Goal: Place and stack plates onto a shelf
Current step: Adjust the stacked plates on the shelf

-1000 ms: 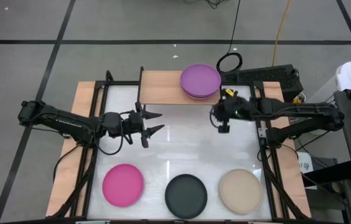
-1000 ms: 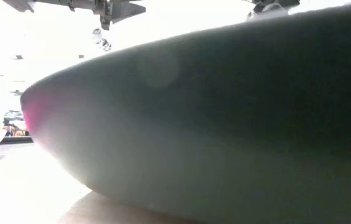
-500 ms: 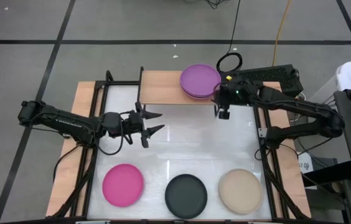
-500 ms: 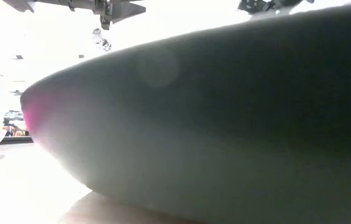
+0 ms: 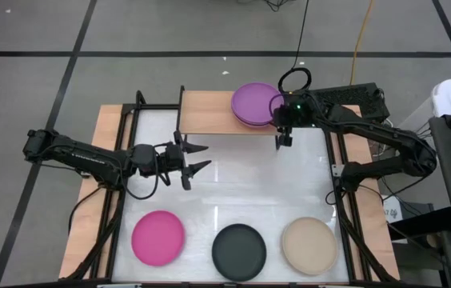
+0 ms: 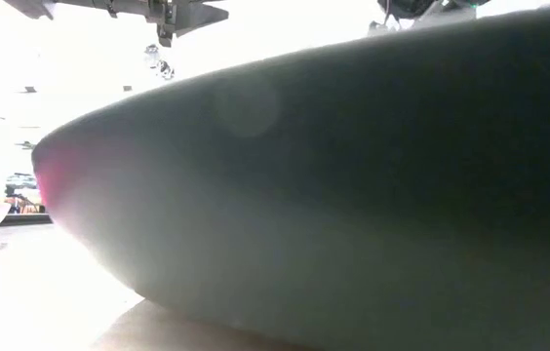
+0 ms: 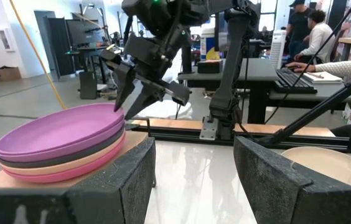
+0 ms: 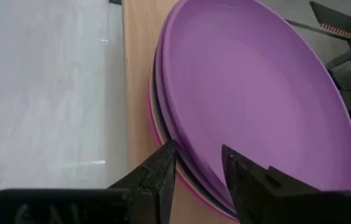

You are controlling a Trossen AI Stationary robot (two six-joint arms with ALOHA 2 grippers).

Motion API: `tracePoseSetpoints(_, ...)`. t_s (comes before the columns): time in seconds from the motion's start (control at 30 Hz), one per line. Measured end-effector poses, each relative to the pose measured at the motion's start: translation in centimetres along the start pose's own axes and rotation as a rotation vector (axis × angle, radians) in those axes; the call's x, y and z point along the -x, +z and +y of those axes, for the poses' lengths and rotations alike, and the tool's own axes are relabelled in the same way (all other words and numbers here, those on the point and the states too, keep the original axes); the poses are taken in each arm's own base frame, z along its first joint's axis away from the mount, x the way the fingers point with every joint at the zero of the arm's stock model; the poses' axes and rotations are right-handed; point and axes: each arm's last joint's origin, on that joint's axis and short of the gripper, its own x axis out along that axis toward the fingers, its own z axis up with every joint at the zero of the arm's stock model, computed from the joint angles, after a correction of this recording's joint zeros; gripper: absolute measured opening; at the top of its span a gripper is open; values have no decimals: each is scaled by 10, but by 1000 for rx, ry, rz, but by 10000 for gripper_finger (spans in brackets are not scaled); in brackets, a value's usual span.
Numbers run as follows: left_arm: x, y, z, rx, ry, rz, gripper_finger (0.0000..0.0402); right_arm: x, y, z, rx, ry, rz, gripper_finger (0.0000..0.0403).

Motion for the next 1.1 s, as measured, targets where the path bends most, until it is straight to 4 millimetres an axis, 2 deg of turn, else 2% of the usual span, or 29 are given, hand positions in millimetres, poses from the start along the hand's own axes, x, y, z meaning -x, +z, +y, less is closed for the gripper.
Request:
tracePoseSetpoints(0.13,0,0,0,-1,0,0,223,0,0,-1,-1,-1,-5,79)
tracePoseSetpoints(0.33,0,0,0,-2,0,0,223,1,0,0,1,-1,-3,7)
tracePoseSetpoints(0.67,0,0,0,-1,0,0,223,1,1,-1,-10,-15,-11,0)
tracePoseSetpoints(0.93,-2,-2,-1,-6,0,4,223,2,11,-4,-87,15,-141,5)
tracePoseSetpoints(1.1,-6,-6,-2,-25,6,12,223,-3,21,0,-85,48,-227,31)
